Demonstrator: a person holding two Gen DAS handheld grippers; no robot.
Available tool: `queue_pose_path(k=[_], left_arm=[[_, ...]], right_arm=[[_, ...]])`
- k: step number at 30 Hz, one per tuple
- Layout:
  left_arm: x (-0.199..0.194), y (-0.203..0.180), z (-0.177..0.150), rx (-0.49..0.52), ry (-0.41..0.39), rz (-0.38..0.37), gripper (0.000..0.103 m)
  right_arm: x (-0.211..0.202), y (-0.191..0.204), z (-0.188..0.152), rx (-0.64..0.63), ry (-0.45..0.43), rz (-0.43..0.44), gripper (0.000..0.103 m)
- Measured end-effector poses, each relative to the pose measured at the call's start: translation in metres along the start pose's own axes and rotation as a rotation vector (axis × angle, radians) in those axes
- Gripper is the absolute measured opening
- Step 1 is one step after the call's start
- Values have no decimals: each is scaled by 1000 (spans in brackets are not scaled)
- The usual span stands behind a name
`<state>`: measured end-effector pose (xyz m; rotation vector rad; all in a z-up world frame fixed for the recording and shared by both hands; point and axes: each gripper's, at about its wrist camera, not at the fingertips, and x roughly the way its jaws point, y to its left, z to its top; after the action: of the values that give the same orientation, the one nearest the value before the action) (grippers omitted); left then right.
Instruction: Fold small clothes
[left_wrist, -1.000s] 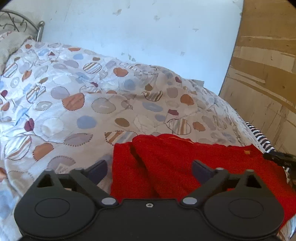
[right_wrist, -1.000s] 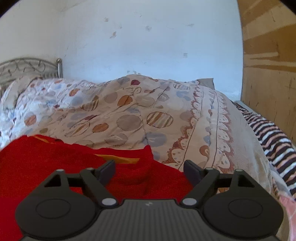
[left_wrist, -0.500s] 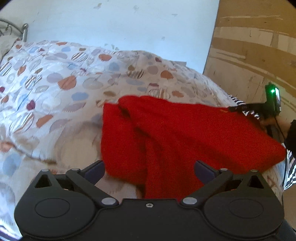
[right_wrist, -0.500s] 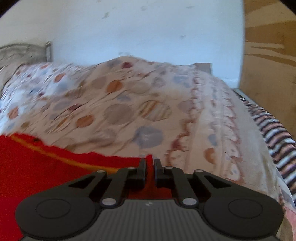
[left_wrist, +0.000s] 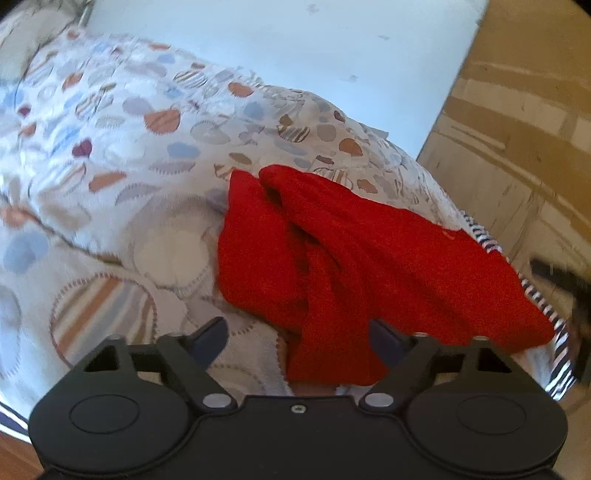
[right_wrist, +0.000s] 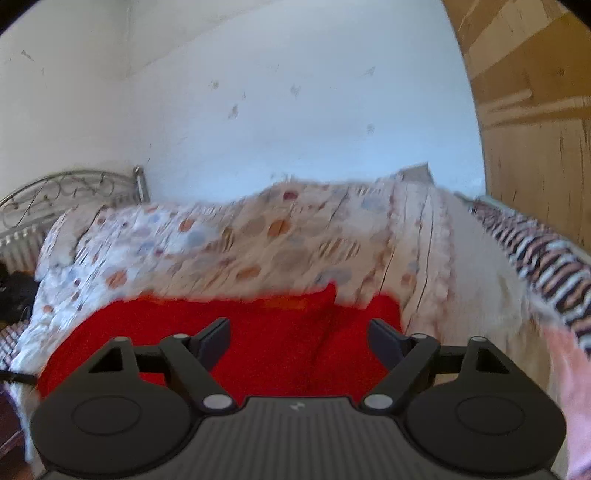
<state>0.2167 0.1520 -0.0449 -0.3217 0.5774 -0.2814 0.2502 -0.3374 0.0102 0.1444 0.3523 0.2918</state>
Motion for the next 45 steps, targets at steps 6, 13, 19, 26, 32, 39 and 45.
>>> queue_pose_path(k=[6, 13, 19, 26, 32, 39, 45], left_arm=[[17, -3, 1, -90, 51, -23, 28], [-3, -13, 5, -129, 1, 21, 7], [2, 1, -13, -197, 32, 32, 7], [3, 0, -12, -192, 19, 40, 8], [1, -1, -16, -196, 15, 35, 10], [-11, -3, -17, -199, 8, 65, 69], [-20, -6, -26, -167, 34, 103, 91]], right_arm=[[5, 1, -23, 105, 84, 1, 24], [-20, 0, -24, 142, 25, -52, 5], [-19, -6, -46, 179, 45, -57, 5], [-17, 5, -46, 104, 44, -86, 6], [-21, 8, -49, 78, 41, -104, 6], [-34, 20, -46, 19, -3, -161, 75], [-44, 41, -44, -64, -61, -168, 103]])
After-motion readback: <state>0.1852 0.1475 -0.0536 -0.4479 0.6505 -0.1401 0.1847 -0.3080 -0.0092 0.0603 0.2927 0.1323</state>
